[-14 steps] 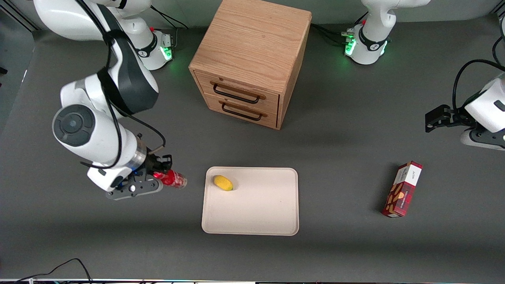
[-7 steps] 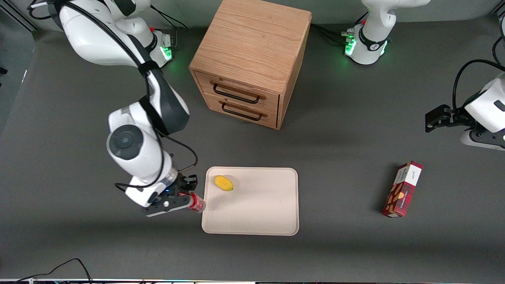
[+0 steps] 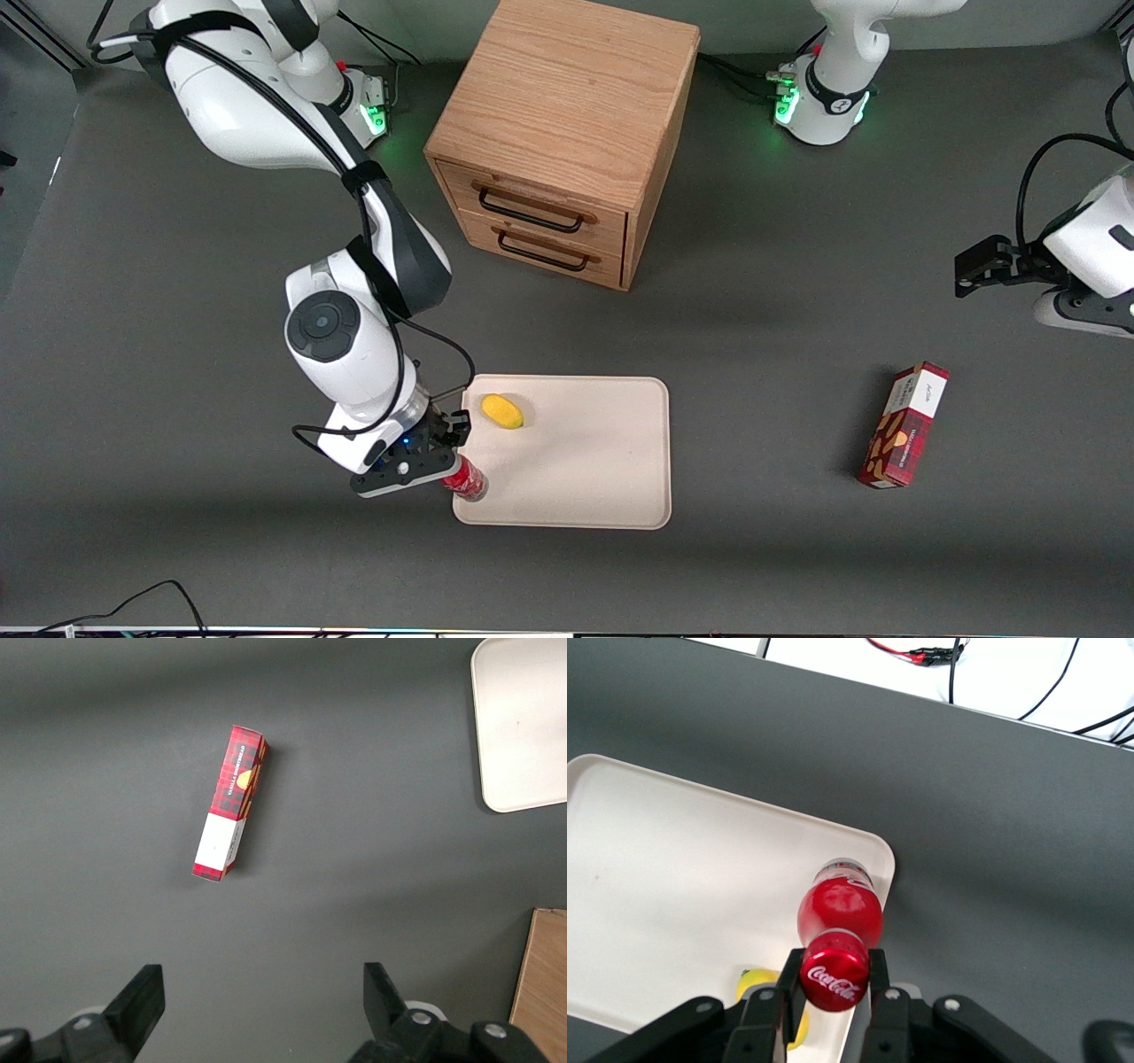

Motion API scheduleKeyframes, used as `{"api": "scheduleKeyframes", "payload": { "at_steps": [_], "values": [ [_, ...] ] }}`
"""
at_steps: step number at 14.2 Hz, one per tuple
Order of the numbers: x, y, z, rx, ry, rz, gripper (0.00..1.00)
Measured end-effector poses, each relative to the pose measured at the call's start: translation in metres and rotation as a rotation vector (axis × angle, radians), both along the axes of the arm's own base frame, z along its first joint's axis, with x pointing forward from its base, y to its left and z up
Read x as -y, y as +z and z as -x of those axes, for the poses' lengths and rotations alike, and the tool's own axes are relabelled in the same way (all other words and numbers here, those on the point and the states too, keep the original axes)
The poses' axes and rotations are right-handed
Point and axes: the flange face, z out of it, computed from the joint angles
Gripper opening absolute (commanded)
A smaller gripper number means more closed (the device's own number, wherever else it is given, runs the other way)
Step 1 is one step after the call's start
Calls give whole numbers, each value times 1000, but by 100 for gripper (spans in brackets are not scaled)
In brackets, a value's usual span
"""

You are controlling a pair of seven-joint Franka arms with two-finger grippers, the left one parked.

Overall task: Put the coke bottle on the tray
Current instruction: 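Carry the bottle with the right gripper onto the white tray's edge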

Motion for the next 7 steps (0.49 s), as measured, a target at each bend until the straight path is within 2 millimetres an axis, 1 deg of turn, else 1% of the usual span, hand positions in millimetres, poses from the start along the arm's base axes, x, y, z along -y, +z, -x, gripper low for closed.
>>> {"api": "scheduleKeyframes", "payload": {
  "at_steps": [2,5,6,7],
  "values": [
    [-2,-12,0,-3,-4,21,0],
    [-11,-24,2,-6,-4,21,0],
    [-15,-28,3,-5,-2,19,1],
    [-18,-32,4,-3,2,17,6]
  ]
}}
